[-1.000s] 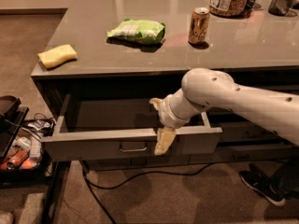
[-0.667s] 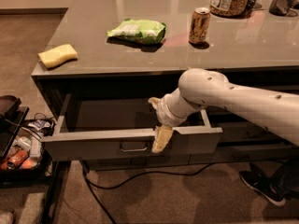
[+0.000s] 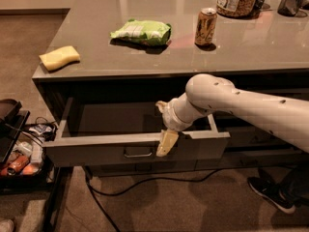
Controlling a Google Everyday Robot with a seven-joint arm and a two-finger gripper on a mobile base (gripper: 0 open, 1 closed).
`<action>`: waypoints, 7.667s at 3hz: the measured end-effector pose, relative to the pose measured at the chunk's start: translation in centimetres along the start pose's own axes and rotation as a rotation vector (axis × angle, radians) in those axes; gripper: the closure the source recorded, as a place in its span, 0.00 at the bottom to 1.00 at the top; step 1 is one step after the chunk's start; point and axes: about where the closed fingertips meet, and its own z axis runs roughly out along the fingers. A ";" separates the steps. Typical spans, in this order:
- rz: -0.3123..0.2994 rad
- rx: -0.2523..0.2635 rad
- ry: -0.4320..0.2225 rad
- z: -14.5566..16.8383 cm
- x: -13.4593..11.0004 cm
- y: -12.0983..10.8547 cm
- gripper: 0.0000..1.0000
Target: Close top drawer
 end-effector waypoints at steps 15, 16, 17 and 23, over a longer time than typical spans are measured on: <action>-0.003 0.030 0.023 3.3 -1.4 -4.2 0.00; 0.020 0.101 0.033 3.3 -0.8 -5.9 0.00; 0.028 0.122 0.036 3.3 -0.7 -6.5 0.00; 0.039 0.248 0.061 1.2 -1.2 -7.5 0.00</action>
Offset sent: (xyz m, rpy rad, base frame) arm 0.0396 0.0047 0.0288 -0.0124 -0.0750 -0.0358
